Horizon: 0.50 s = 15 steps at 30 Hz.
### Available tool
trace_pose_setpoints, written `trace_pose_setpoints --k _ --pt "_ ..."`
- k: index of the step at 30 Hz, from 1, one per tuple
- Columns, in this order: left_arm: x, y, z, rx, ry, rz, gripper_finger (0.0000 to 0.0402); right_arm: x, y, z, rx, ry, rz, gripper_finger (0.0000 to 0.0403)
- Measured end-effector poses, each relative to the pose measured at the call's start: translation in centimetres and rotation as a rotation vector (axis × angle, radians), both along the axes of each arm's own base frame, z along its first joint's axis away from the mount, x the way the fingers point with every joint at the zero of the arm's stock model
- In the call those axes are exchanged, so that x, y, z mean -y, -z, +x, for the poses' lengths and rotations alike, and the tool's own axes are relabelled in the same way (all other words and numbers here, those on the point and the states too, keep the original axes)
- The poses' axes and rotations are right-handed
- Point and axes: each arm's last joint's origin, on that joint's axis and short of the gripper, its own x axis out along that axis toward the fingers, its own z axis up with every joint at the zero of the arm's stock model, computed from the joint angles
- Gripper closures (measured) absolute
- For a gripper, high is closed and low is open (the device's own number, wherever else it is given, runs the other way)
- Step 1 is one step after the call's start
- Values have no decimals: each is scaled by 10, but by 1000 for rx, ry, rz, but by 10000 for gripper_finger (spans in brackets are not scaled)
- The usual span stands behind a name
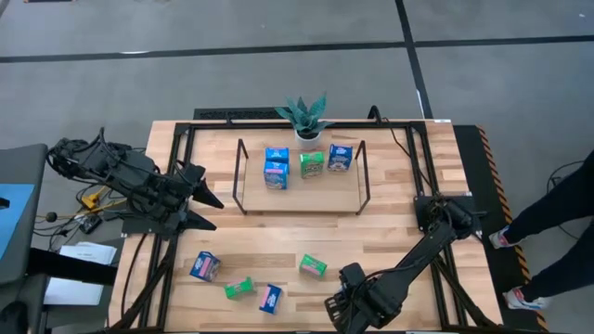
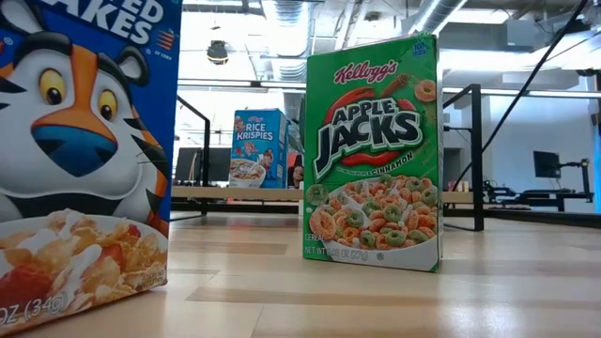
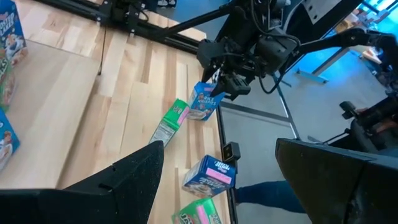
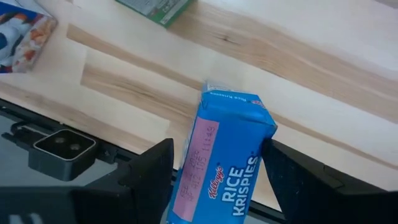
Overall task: Stack cereal on shelf
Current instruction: Put the light blue cereal box on the shelf aligned with the other light blue cereal boxes
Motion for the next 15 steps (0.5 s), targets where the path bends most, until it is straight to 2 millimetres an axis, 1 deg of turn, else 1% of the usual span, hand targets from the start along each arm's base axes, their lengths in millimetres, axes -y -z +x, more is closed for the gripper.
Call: trace_pose_setpoints --k 7,15 --pt "0 0 0 5 6 14 102 1 0 -2 -28 14 0 128" --pt "-1 0 0 13 -13 41 102 6 -15 -2 -44 23 -31 128"
